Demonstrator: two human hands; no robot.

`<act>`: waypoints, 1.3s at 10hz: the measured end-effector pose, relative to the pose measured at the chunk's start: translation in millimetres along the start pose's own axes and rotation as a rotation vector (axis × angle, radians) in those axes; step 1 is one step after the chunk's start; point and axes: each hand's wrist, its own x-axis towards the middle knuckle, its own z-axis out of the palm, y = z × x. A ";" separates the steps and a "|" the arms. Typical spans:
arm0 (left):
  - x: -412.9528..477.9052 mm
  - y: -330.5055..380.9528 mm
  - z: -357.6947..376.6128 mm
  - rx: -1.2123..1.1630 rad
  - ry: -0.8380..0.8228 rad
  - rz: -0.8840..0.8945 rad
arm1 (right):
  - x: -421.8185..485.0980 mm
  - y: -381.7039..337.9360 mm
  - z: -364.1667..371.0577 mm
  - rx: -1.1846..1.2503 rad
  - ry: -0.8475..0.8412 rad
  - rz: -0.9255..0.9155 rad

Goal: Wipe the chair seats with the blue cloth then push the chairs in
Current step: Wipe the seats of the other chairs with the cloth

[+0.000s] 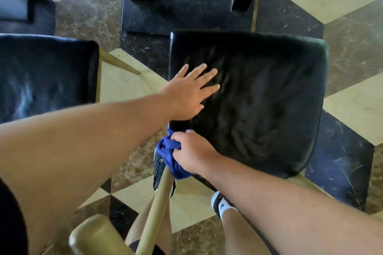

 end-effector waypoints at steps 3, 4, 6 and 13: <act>-170.5 46.1 30.2 -0.658 -0.558 -0.265 | -32.7 -6.4 30.7 0.310 -0.014 0.268; -191.3 81.3 30.6 -0.996 -0.639 -0.484 | -49.9 -11.6 36.0 0.501 -0.017 0.366; -219.4 91.1 -6.7 -2.308 -0.534 -0.968 | -109.7 -53.8 25.6 0.627 -0.050 0.393; -286.8 126.3 -138.5 -2.406 0.079 -1.243 | -274.6 -136.7 58.2 -0.283 0.548 -0.390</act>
